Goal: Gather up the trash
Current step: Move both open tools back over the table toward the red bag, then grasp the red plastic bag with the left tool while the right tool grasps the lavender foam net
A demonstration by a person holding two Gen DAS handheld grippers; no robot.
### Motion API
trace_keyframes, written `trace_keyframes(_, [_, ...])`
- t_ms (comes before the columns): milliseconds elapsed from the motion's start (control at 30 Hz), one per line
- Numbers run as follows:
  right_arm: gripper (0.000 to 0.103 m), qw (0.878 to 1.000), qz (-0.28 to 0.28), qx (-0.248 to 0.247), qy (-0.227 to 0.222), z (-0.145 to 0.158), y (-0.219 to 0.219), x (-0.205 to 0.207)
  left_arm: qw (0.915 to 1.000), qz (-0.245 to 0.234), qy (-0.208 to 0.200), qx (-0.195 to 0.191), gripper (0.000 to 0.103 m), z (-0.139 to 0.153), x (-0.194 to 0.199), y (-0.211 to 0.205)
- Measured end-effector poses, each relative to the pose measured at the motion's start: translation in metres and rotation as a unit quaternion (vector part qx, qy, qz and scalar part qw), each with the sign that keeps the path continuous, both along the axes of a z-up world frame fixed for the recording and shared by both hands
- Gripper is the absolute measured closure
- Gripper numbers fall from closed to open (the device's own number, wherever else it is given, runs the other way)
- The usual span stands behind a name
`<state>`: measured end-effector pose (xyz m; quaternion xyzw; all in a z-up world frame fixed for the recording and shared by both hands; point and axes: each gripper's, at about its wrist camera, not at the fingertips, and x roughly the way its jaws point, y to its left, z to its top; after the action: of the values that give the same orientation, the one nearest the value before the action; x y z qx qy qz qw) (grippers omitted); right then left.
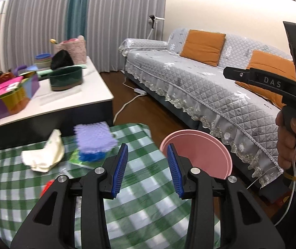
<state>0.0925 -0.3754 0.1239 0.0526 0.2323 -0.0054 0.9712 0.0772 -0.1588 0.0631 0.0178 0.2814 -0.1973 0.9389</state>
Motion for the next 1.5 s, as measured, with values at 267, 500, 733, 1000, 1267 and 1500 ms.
trace_keyframes(267, [0.031, 0.999, 0.035, -0.016, -0.001, -0.004, 0.029, -0.002, 0.9993, 0.037, -0.005, -0.004, 0.064, -0.001, -0.024, 0.042])
trace_keyframes(500, [0.031, 0.999, 0.040, -0.015, 0.007, -0.010, 0.036, 0.000, 0.9981, 0.061, 0.003, 0.002, 0.064, -0.018, -0.032, 0.067])
trace_keyframes(733, [0.039, 0.999, 0.047, -0.011, 0.007, -0.012, 0.046, 0.005, 0.9955, 0.094, 0.009, -0.001, 0.064, -0.027, -0.032, 0.098])
trace_keyframes(1000, [0.054, 0.997, 0.072, -0.001, 0.002, -0.015, 0.065, 0.011, 0.9902, 0.138, 0.023, -0.007, 0.064, -0.040, -0.027, 0.134])
trace_keyframes(1267, [0.055, 0.995, 0.099, 0.004, 0.026, -0.031, 0.093, 0.032, 0.9843, 0.167, 0.052, -0.022, 0.064, -0.063, -0.012, 0.157])
trace_keyframes(1500, [0.055, 0.992, 0.118, 0.000, 0.047, -0.049, 0.118, 0.054, 0.9813, 0.176, 0.072, -0.029, 0.064, -0.083, 0.011, 0.161])
